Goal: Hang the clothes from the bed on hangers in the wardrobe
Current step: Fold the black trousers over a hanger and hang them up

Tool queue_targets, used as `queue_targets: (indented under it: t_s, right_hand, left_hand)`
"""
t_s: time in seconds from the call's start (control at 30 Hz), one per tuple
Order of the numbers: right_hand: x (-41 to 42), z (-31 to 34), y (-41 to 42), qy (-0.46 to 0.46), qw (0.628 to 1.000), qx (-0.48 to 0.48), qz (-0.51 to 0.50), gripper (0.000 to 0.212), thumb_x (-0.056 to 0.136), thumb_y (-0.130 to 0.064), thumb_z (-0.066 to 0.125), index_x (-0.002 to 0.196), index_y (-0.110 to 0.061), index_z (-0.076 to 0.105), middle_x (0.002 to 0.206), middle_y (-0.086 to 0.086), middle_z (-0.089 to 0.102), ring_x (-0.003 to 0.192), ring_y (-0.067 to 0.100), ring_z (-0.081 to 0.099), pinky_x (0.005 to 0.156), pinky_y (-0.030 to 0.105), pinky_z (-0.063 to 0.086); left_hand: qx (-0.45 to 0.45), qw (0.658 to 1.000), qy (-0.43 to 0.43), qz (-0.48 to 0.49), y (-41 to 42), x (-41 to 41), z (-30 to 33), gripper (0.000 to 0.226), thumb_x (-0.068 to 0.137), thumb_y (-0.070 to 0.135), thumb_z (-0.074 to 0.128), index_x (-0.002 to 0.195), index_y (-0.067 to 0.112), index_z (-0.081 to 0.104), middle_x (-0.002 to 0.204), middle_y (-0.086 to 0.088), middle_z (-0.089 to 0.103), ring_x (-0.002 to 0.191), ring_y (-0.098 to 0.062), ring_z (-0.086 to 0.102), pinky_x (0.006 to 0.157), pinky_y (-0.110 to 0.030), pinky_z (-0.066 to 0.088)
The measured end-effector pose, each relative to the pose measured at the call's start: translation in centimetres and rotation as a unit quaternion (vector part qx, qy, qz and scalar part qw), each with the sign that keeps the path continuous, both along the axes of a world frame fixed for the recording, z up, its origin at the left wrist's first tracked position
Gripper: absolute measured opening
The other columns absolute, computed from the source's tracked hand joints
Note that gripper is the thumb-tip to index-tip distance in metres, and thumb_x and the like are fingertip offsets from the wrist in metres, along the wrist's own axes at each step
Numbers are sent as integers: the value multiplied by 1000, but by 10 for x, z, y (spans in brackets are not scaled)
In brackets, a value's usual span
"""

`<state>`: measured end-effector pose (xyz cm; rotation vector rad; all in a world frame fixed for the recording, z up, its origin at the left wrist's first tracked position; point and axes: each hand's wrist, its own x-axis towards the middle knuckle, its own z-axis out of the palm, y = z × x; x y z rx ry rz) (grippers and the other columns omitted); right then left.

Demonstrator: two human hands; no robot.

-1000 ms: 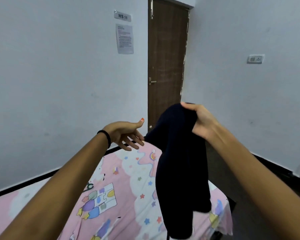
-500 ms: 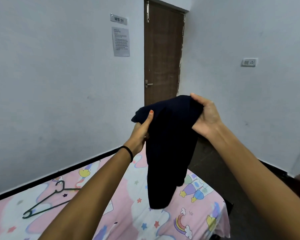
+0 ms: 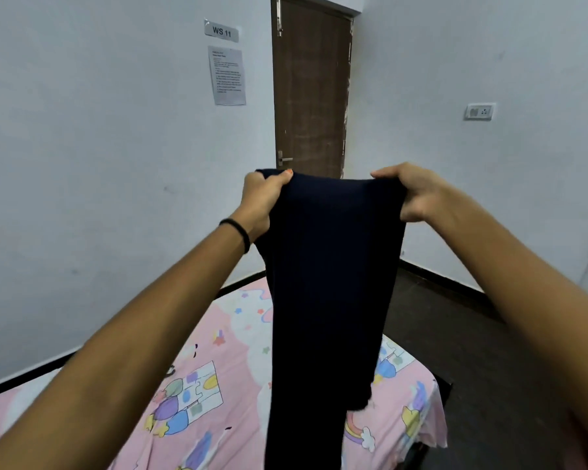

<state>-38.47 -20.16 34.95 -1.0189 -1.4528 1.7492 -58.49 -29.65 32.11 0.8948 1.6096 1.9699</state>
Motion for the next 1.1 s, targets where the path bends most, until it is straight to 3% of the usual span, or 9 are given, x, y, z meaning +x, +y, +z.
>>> queue_targets:
  t_s: [0.17,0.27,0.33,0.47,0.67,0.77,0.87,1.0,1.1]
  right_hand:
    - [-1,17,-5,-32,999,10,6,9,89,-16,62,85,-8,60,79,9,67,69,23,68,63,34,56]
    - [-5,29,-17,21,1000,-10,0,15,89,-12,60,100,-3,57,79,13,68,65,28,70,54,40,57]
    - [-8,36,-25,58,998,-5,-9,27,82,-10,60,105,1,52,96,17,66,85,36,67,76,50,54]
    - [-21,48,-33,121,990,23,-63,31,65,-5,56,96,-3,53,135,21,39,123,51,32,106,72,8]
    - [-41,59,-29,-5,998,61,-31,58,74,9,54,130,-3,51,139,19,47,124,43,45,105,59,34]
    - [-39,69,-28,-82,988,88,-95,51,85,5,52,135,0,43,148,14,33,132,35,35,110,43,34]
    - [-31,71,-34,-20,988,60,-139,28,92,-5,52,119,-11,57,131,0,40,111,17,41,96,20,40]
    - [-31,55,-30,-2,996,41,-84,15,78,-8,62,92,-11,64,119,6,55,108,25,51,93,39,48]
    - [-34,41,-33,26,997,25,-61,32,70,-7,66,102,-8,67,112,12,66,104,32,62,90,46,50]
  left_hand:
    - [6,998,-49,25,-5,-3,35,19,81,12,75,83,5,57,89,-14,66,77,-25,66,75,-39,59]
    - [28,994,-98,35,-13,-3,50,29,79,7,76,102,-1,60,88,-13,65,71,-23,64,67,-36,60]
    - [44,990,-126,36,-18,-1,60,34,78,7,76,108,0,62,91,-13,67,74,-24,66,67,-36,60]
    - [72,993,-95,-16,-19,-1,74,36,77,5,75,111,8,62,100,-12,70,92,-27,68,80,-45,58]
    - [21,990,140,-14,-16,3,87,65,86,-2,63,142,14,36,126,-2,55,106,-18,57,91,-34,53]
    - [-20,987,148,53,-12,-7,95,51,81,1,68,128,9,49,123,-8,58,109,-25,58,93,-38,53]
    - [-44,990,118,65,-13,-8,98,34,76,1,75,101,7,53,110,-10,62,96,-24,63,84,-38,57]
    - [-19,996,49,68,-14,-11,87,26,81,-1,70,82,11,47,96,-8,61,94,-23,64,86,-39,56]
    - [-33,999,25,16,-18,-14,82,20,84,0,68,95,8,53,101,-9,64,96,-24,64,84,-43,56]
